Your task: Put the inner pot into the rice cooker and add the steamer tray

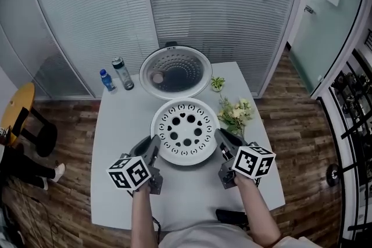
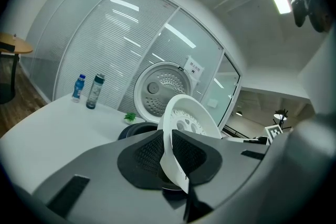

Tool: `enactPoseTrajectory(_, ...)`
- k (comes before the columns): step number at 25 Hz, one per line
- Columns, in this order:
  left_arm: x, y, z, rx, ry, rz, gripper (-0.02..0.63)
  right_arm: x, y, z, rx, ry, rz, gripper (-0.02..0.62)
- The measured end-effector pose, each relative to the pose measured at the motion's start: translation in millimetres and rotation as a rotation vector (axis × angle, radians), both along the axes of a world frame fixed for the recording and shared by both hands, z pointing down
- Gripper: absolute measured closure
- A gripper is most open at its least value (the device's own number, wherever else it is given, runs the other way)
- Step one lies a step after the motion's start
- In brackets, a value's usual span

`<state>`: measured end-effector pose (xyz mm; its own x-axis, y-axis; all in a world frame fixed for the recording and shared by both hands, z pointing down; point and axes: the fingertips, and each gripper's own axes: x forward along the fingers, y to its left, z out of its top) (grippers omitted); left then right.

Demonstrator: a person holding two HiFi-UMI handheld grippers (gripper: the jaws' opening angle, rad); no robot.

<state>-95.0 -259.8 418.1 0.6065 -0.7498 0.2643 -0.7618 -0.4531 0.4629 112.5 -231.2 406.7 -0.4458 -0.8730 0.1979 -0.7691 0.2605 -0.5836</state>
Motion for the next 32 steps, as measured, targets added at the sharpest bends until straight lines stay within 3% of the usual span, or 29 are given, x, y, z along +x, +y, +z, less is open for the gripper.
enactPoseTrajectory(16,-4,-29,13,-0.021,-0.01,0.007,0.552,-4,-33,11,-0.025,0.029,-0.007,0.551)
enactPoseTrajectory(26,-6,-46,34,-0.057,-0.044,0.008,0.551,-7,-50,31,-0.07,0.038,-0.018,0.551)
enactPoseTrajectory(32,-5,-41,49,-0.063,-0.102,0.008,0.543,-7,-47,40,-0.085,0.051,-0.028,0.551)
